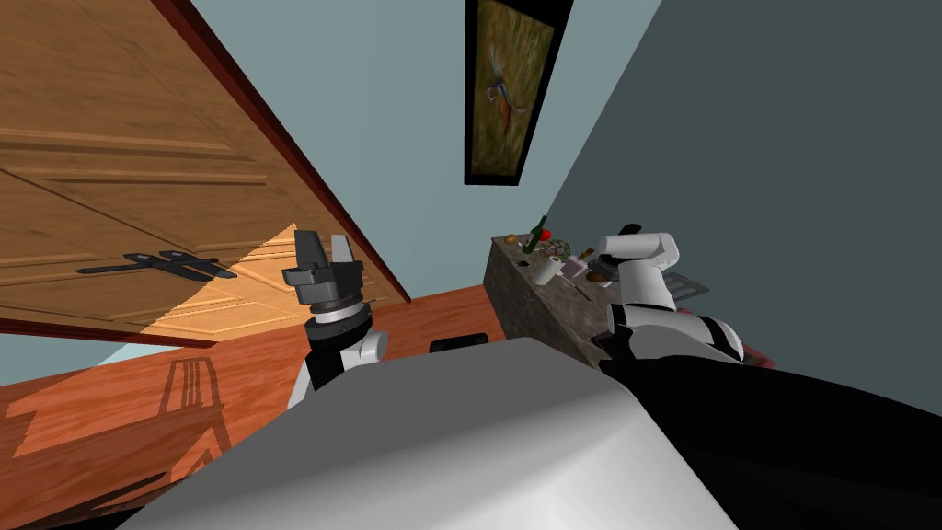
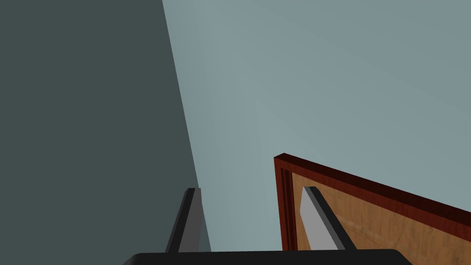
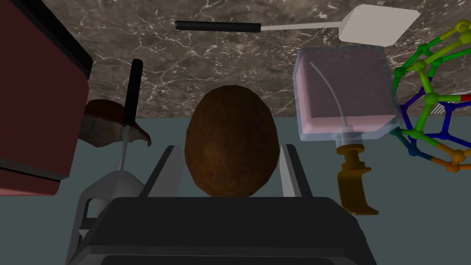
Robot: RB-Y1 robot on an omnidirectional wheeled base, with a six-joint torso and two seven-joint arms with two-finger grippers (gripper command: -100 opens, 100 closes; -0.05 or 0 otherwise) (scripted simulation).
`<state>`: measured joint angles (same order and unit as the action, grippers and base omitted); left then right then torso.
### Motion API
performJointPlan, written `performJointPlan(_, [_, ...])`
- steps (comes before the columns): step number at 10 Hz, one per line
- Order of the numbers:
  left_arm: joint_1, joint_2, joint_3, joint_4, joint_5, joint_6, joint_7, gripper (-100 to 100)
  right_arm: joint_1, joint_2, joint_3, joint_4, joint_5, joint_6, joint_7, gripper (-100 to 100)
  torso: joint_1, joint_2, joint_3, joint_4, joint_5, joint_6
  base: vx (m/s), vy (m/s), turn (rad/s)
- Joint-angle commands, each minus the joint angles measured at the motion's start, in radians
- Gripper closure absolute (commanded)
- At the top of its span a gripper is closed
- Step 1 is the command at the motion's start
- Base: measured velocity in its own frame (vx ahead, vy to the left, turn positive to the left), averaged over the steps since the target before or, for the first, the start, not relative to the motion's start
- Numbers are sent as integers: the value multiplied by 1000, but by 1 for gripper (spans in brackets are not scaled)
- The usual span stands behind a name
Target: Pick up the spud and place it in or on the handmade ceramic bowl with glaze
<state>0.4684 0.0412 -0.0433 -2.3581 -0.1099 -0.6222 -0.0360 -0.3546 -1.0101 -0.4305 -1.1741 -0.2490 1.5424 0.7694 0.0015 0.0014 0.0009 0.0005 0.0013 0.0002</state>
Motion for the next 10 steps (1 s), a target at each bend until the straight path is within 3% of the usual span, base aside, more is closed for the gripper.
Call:
performJointPlan(1, [0,0,0,0,0,0,0,0,-25,-21,18,12,36,-9,15,100,0,0,0,0,0,0,-18,2,35])
performJointPlan(6, [0,0,0,0,0,0,0,0,-38,-55,63,19,134,-6,57,100,0,-3,-3,-2,-1,-1,-9,5,44])
performJointPlan(10, [0,0,0,0,0,0,0,0,-15,-52,111,43,205,-12,83,100,-2,-5,-4,-4,-2,0,2,-13,40])
